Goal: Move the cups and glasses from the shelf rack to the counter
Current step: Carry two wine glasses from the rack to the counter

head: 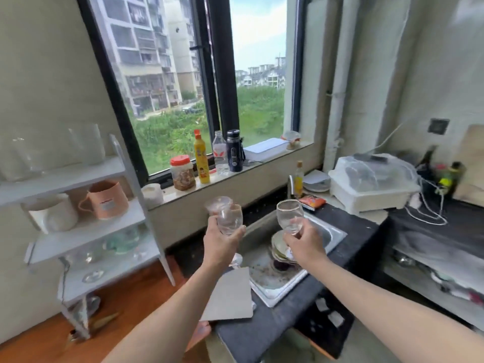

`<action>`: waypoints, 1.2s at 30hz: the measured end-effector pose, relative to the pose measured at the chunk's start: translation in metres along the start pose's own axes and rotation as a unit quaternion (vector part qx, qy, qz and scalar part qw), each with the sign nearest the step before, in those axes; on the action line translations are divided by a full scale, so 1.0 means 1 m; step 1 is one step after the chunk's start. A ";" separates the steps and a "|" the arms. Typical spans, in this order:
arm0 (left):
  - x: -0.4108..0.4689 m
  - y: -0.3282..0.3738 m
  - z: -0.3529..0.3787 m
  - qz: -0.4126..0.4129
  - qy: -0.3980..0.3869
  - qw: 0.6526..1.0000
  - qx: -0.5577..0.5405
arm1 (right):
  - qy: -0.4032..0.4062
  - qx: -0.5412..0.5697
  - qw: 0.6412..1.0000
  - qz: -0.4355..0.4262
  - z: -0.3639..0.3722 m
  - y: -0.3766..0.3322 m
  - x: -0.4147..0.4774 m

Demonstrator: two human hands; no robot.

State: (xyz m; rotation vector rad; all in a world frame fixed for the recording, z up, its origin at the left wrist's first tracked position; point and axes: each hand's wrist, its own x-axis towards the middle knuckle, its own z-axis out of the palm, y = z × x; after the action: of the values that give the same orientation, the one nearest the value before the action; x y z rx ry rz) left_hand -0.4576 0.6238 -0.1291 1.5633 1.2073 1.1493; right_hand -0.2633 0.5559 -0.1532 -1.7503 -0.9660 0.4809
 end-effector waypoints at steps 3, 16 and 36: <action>-0.008 0.018 0.065 0.003 -0.081 0.997 -0.011 | 0.060 -0.008 0.998 0.013 -0.066 0.027 0.006; -0.022 0.075 0.380 0.042 -0.356 0.932 -0.046 | 0.301 -0.037 0.941 0.151 -0.312 0.162 0.038; -0.195 0.175 0.789 0.100 -0.612 0.784 -0.030 | 0.532 -0.010 0.810 0.247 -0.649 0.324 -0.013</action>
State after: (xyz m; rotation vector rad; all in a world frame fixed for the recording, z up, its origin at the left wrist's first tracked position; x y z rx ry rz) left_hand 0.3218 0.3389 -0.1820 1.8684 0.1080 0.0795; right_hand 0.3112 0.1156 -0.1999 -1.8774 0.2968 -0.2390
